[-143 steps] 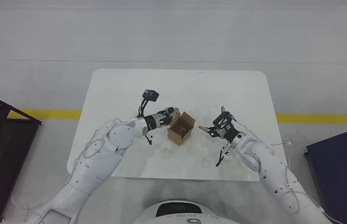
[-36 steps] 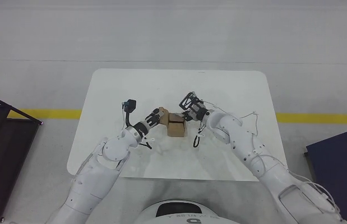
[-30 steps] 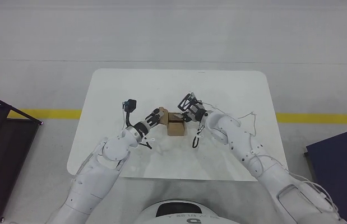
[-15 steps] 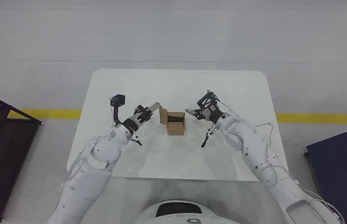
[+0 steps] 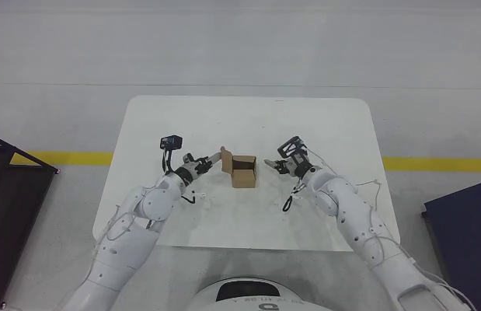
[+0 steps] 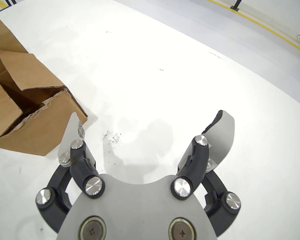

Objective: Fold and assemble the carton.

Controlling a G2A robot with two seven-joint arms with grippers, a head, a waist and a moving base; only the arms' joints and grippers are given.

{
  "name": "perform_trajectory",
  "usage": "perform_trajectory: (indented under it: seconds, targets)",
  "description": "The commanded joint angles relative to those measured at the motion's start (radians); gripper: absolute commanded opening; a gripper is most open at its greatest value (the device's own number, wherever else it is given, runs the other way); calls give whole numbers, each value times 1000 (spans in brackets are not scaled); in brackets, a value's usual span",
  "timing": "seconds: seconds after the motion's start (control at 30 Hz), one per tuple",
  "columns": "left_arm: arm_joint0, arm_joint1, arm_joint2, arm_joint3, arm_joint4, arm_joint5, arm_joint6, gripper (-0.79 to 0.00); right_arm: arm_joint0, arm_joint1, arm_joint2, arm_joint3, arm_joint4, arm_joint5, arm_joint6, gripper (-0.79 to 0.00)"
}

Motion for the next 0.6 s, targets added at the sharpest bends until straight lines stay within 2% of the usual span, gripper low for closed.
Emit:
perform_trajectory:
  seconds: [0.0, 0.3, 0.57]
  targets:
    - [-17, -6, 20, 14, -14, -7, 8, 0, 15, -7, -20, 12, -7, 5, 4, 0]
    - [-53, -22, 70, 49, -37, -20, 16, 0, 66, -37, -85, 44, -37, 40, 6, 0]
    - [-77, -31, 100, 91, -29, -23, 13, 0, 70, -45, -96, 48, -58, 34, -13, 0]
